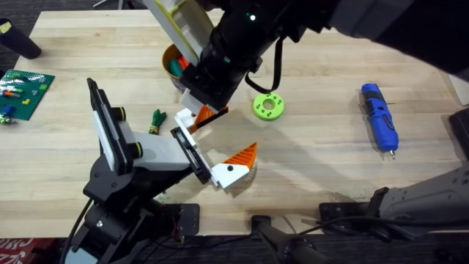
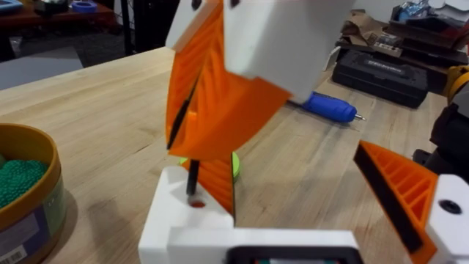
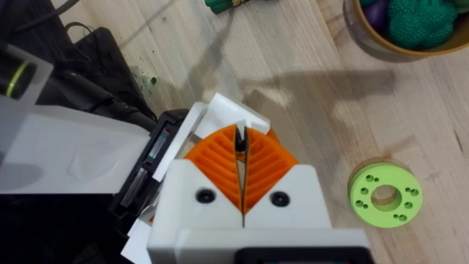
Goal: Pick up the gripper from the table and insert it into the empty holder that is missing its gripper. Then pick up a screw, insert it into the mounting hole, and use the screwdriver to tighten it. Finally, clean up the table by picking up the vegetable and placing it into the bucket.
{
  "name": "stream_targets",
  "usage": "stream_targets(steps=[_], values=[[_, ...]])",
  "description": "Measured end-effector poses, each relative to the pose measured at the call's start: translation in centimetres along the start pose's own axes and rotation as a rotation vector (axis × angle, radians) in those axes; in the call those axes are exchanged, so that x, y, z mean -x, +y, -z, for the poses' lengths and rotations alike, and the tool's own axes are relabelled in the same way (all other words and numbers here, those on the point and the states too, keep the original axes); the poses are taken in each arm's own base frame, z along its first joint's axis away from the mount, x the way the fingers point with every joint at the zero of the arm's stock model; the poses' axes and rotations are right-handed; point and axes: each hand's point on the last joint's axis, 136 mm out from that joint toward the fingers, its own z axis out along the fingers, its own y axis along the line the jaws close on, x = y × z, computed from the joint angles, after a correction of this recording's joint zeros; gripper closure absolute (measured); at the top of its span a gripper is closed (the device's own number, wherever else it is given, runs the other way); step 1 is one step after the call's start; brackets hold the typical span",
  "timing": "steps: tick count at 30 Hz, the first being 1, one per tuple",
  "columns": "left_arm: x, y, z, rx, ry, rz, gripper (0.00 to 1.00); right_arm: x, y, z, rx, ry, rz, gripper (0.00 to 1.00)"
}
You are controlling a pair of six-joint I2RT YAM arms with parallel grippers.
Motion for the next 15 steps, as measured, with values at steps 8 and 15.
stream_targets(steps=[8,15], values=[[0.0,0.0,0.0,0.0,-0.001,0.001,0.015,0.0,0.0,0.1,-0.001,-0.001,-0.001,0.995],[0.0,0.0,0.0,0.0,-0.001,0.001,0.015,0.3,0.5,2.1,-0.005,-0.047,0.015,0.995]])
